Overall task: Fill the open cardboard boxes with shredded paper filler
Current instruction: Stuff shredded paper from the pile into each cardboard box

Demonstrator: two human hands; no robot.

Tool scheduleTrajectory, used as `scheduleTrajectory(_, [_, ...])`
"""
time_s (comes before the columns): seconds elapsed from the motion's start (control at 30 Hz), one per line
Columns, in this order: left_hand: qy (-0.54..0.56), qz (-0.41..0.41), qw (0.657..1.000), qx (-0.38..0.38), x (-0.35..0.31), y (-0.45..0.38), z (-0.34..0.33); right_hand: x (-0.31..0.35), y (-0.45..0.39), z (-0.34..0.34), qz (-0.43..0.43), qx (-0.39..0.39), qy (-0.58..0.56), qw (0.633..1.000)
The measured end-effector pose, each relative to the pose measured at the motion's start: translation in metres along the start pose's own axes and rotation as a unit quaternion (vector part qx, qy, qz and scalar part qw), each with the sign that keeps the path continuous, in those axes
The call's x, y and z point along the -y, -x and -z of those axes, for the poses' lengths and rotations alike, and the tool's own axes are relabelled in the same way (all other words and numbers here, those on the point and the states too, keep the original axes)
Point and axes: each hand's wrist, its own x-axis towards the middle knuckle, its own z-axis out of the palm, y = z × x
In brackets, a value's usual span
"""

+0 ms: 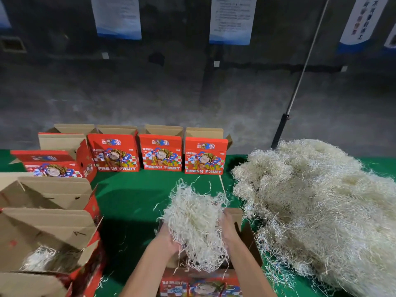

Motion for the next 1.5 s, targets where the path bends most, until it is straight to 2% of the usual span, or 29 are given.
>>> scheduleTrajectory(0.07, [0.013,0.004,0.999,0.044,0.001,-0.012,-0.002,0.001,-0.003,0.002,0.039,0.003,0.025,0.999])
scheduleTrajectory(0.2, [0.078,0.017,0.996,0.047,-0.002,-0.029,0.007,0.018,-0.008,0.017,0.090,-0.106,-0.027,0.990])
scheduleTrajectory(0.27, [0.064,0.025,0.997,0.033,-0.004,-0.032,0.012,0.022,-0.008,0.023,0.091,-0.142,-0.078,0.983])
scheduleTrajectory(0.33, [0.012,0.015,0.995,0.100,-0.006,-0.031,0.004,0.024,-0.006,0.020,0.102,-0.162,-0.076,0.979])
scheduleTrajectory(0.43, [-0.084,0.029,0.966,0.244,-0.002,-0.012,-0.019,0.025,0.000,0.003,0.115,-0.110,-0.005,0.987])
scheduleTrajectory(0.5, [-0.150,0.014,0.951,0.271,0.003,-0.004,-0.030,0.022,-0.006,-0.008,0.103,-0.086,0.059,0.989])
scheduleTrajectory(0.57, [-0.235,-0.004,0.946,0.223,0.004,0.001,-0.038,0.021,-0.010,-0.008,0.080,-0.070,0.109,0.988])
scheduleTrajectory(0.63, [-0.358,-0.042,0.917,0.169,-0.001,-0.005,-0.036,0.028,-0.010,0.000,0.102,-0.035,0.102,0.989])
scheduleTrajectory(0.7, [-0.432,-0.077,0.887,0.143,-0.008,-0.013,-0.024,0.041,-0.004,0.011,0.102,0.058,0.107,0.987])
scheduleTrajectory(0.73, [-0.438,-0.080,0.883,0.147,-0.011,-0.016,-0.018,0.047,-0.005,0.016,0.076,0.109,0.139,0.981])
scheduleTrajectory(0.8, [-0.419,-0.065,0.891,0.162,-0.015,-0.022,-0.009,0.055,-0.008,0.020,-0.010,0.169,0.218,0.961])
scheduleTrajectory(0.87, [-0.410,-0.053,0.895,0.164,-0.016,-0.021,-0.008,0.059,-0.013,0.019,-0.061,0.179,0.215,0.958])
scheduleTrajectory(0.9, [-0.400,-0.050,0.901,0.158,-0.017,-0.020,-0.007,0.059,-0.018,0.017,-0.055,0.168,0.184,0.967])
scheduleTrajectory(1.03, [-0.286,-0.060,0.940,0.174,-0.013,-0.022,-0.010,0.055,-0.041,0.002,0.040,0.029,0.067,0.997])
scheduleTrajectory(1.17, [-0.244,-0.098,0.943,0.204,-0.007,0.001,-0.014,0.053,-0.056,-0.016,0.074,-0.019,0.007,0.997])
scheduleTrajectory(1.27, [-0.197,-0.112,0.943,0.245,-0.002,0.002,-0.004,0.061,-0.069,0.002,0.085,-0.082,0.009,0.993])
scheduleTrajectory(1.37, [-0.062,-0.084,0.966,0.237,-0.007,-0.013,0.020,0.071,-0.089,0.036,0.089,-0.165,0.095,0.978])
scheduleTrajectory(1.4, [-0.016,-0.074,0.975,0.210,-0.010,-0.017,0.026,0.075,-0.091,0.043,0.095,-0.174,0.107,0.974])
scheduleTrajectory(1.47, [0.008,-0.076,0.990,0.121,-0.014,-0.026,0.030,0.076,-0.097,0.050,0.107,-0.187,0.103,0.971])
scheduleTrajectory(1.5, [0.020,-0.086,0.991,0.100,-0.018,-0.030,0.027,0.076,-0.095,0.050,0.119,-0.188,0.104,0.969])
